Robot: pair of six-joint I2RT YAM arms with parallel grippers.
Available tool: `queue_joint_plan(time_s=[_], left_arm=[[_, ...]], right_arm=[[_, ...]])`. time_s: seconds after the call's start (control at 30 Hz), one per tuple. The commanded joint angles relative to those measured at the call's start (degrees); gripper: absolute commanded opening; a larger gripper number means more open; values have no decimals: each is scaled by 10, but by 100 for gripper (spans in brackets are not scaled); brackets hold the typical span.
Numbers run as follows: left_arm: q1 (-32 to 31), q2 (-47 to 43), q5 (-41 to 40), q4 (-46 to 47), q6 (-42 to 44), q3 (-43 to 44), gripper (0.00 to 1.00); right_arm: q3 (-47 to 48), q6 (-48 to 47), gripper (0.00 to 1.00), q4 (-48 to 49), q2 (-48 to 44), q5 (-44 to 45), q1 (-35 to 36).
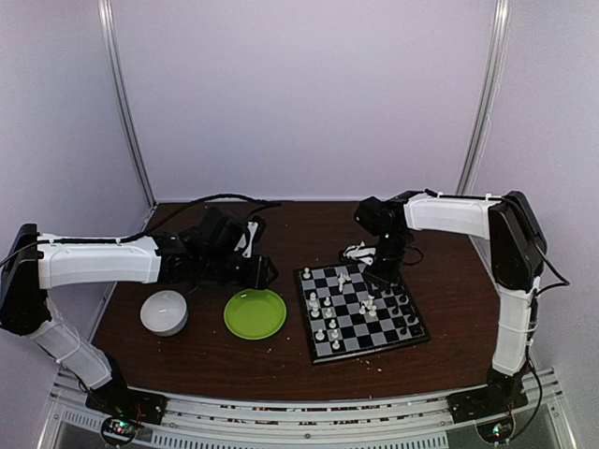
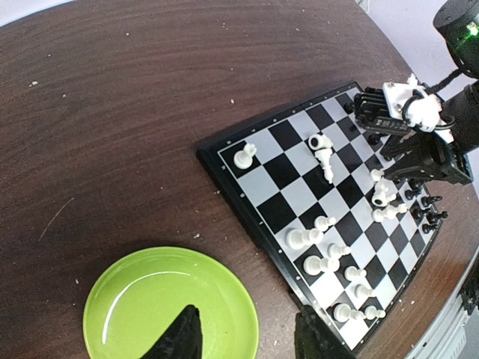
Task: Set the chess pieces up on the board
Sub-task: Pick up the pawn from the chessboard.
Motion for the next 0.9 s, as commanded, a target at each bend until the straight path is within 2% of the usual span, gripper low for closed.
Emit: queue_joint_plan(time_s=[0.0,0.3,0.63,0.87], left_arm=[[-3,2,0,15,8,16,43],[-3,9,2,18,8,14,43],[-3,8,2,21,6,9,43],[-3,1,-2,20,3,3,43]], right_arm=[[21,-5,29,-1,14,0,1],[26,-5,11,-8,24,-14,1],[46,-5,5,-17,16,-20,1],[139,-10,4,-39,35,-24,8]])
